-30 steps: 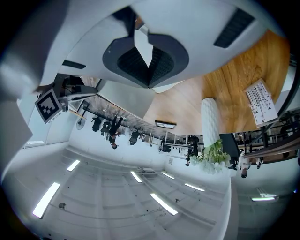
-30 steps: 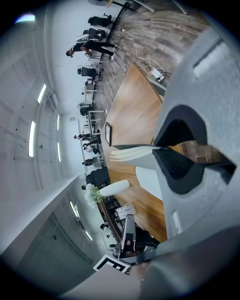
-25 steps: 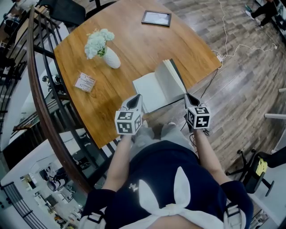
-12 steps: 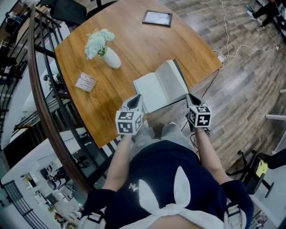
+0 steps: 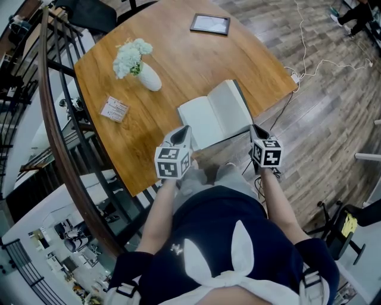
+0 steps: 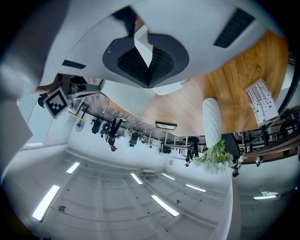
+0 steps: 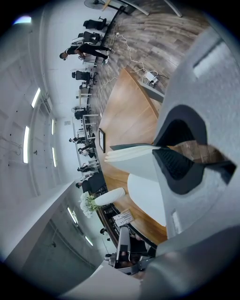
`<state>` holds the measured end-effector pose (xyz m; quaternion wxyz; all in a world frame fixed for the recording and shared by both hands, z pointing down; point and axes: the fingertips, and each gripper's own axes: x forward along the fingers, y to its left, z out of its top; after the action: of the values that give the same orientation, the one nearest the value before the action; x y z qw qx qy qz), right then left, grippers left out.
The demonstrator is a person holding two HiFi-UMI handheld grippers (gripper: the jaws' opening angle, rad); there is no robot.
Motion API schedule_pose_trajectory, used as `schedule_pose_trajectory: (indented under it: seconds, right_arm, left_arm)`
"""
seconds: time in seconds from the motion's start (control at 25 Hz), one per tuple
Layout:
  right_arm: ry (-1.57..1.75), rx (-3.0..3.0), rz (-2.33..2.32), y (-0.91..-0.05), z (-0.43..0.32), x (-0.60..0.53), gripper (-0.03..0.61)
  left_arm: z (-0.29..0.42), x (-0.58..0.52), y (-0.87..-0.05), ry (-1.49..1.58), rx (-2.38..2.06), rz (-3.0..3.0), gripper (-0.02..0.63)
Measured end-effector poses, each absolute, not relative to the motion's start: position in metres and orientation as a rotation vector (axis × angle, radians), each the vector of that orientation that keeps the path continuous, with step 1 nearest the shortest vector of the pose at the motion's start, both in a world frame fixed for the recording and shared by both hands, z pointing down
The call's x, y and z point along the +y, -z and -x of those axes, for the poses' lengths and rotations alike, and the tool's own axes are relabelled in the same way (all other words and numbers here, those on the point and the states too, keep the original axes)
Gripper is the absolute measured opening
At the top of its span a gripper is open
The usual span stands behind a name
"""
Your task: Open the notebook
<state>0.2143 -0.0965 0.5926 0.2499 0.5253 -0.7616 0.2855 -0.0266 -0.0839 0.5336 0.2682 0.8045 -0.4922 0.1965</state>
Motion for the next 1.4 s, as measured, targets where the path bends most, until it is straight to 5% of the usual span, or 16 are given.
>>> schedule_pose_trajectory:
  seconds: [1.4]
  right_arm:
    - [-0.874, -1.981, -1.426, -0.637, -0.239, -0.105, 0.026]
  left_arm:
    - [0.025, -0.081, -0.538, -0.539, -1.346, -2.134, 0.017]
